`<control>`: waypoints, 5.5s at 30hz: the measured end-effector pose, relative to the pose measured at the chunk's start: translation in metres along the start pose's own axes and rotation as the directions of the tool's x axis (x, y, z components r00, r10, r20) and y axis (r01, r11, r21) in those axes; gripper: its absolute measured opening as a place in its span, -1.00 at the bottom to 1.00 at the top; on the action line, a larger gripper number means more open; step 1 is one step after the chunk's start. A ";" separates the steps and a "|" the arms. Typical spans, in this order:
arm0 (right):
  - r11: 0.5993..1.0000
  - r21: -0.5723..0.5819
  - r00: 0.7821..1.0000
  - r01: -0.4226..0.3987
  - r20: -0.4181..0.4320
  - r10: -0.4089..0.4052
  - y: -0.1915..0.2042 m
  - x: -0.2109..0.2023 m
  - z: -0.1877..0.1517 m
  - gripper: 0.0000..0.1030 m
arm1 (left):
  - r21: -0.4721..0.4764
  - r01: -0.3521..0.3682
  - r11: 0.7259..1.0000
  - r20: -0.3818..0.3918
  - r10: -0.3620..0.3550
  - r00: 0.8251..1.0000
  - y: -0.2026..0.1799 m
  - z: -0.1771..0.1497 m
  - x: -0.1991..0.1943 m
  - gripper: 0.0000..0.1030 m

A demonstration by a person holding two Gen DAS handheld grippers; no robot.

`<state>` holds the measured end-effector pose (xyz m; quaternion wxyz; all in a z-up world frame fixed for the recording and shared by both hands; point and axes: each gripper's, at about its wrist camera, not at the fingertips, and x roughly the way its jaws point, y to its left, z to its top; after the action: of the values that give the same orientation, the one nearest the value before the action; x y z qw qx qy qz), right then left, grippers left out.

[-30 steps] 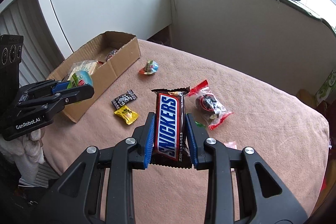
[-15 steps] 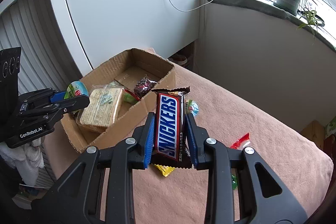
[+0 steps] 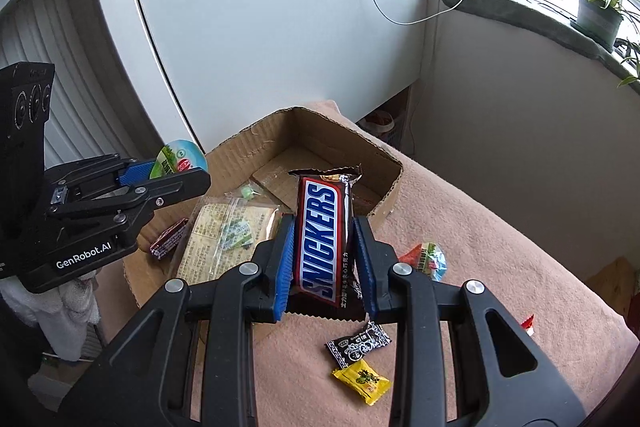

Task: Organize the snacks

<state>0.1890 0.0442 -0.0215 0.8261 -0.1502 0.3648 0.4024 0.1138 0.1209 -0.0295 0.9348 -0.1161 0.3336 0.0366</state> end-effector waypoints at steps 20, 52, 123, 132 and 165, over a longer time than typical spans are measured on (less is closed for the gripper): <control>1.000 -0.003 1.000 -0.008 0.027 0.008 0.009 0.004 0.012 0.12 | -0.034 -0.031 0.999 -0.001 0.031 1.000 0.013 -0.002 -0.004 0.00; 0.914 0.328 0.956 0.237 0.087 -0.280 -0.098 -0.185 -0.187 0.65 | 0.039 0.121 0.992 0.010 -0.122 0.993 -0.111 -0.109 -0.072 -0.13; 0.946 0.194 0.959 0.259 -0.166 -0.229 -0.183 -0.069 -0.208 -0.55 | 0.455 0.295 0.840 -0.320 -0.155 0.935 -0.259 -0.088 0.101 -0.26; 0.944 0.226 0.965 0.241 -0.156 -0.209 -0.177 -0.079 -0.213 -0.61 | 0.423 0.301 0.855 -0.317 -0.172 0.933 -0.251 -0.087 0.093 -0.28; 0.973 0.156 0.983 0.168 0.051 -0.177 -0.080 -0.127 -0.130 -0.61 | 0.247 0.186 0.951 -0.036 -0.183 0.982 -0.154 -0.048 -0.017 -0.28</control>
<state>0.1363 -0.1473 -0.0224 0.8783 -0.1052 0.3530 0.3049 0.0929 -0.0397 -0.0252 0.9391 -0.0285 0.3292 -0.0940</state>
